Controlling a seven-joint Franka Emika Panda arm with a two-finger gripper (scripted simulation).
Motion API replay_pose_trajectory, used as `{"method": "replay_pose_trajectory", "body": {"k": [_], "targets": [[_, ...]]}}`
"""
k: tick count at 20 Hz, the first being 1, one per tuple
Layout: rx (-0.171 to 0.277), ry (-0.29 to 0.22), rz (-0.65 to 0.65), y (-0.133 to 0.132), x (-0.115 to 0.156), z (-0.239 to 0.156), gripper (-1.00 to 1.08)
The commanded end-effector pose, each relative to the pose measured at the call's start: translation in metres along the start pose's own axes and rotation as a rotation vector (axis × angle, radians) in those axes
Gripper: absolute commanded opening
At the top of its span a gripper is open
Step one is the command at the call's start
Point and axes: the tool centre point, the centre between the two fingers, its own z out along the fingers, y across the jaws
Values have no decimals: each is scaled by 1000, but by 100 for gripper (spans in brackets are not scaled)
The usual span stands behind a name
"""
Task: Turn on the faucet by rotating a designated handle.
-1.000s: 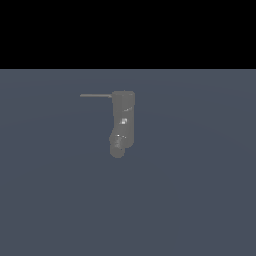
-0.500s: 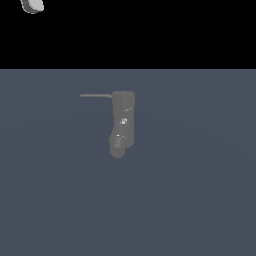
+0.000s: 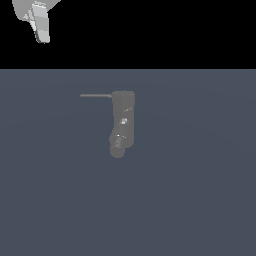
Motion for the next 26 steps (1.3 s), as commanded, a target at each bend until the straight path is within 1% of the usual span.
{"method": "replay_pose_trajectory", "body": {"k": [1,15,21,26], "targets": [[0,0,49,-11,5,9,-100],[-4,2,309,-65,42,55,-100],[-8,5,431,-86,65,77,-100],[-13,8,546,-103,89,98,-100]]}}
